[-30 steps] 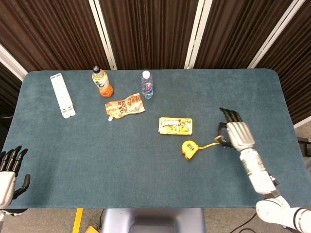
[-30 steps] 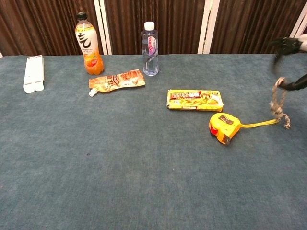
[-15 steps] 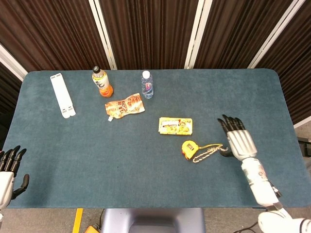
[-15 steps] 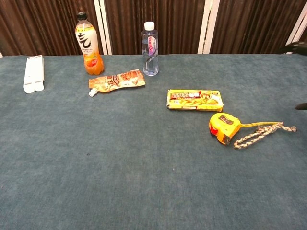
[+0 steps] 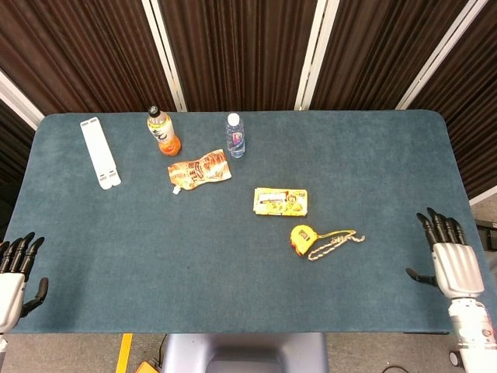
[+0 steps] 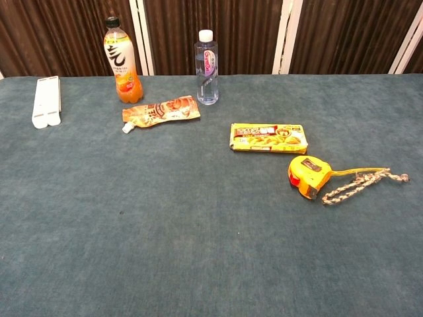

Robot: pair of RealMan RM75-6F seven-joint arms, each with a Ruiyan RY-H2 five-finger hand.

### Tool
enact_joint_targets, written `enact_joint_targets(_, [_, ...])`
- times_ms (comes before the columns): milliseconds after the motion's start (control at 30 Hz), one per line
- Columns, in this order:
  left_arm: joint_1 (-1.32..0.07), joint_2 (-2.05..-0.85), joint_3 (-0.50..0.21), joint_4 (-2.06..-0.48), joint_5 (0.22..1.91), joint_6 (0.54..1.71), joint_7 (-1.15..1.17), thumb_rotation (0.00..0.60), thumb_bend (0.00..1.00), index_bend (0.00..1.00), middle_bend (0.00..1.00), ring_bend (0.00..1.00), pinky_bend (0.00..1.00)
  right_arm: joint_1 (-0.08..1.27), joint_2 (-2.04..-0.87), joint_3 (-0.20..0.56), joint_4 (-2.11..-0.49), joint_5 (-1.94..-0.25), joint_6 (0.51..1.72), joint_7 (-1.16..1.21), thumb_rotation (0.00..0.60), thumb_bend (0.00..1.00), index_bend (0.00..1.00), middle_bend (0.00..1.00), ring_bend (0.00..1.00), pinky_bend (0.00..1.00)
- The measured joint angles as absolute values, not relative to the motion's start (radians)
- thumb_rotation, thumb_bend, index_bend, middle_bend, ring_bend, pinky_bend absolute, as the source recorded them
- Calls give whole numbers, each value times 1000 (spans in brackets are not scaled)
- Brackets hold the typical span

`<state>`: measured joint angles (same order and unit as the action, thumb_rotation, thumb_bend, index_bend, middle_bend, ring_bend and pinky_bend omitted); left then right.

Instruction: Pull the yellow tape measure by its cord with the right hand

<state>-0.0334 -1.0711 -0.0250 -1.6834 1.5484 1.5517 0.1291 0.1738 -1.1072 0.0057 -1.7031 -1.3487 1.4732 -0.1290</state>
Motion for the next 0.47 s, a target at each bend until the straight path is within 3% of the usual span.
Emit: enact_joint_targets(467, [-49, -1094, -27, -1658, 1549, 1535, 139, 600, 515, 52, 0, 0, 61, 108, -1134, 30, -1628, -1439, 1550, -19, 600, 16, 56, 13, 0, 0])
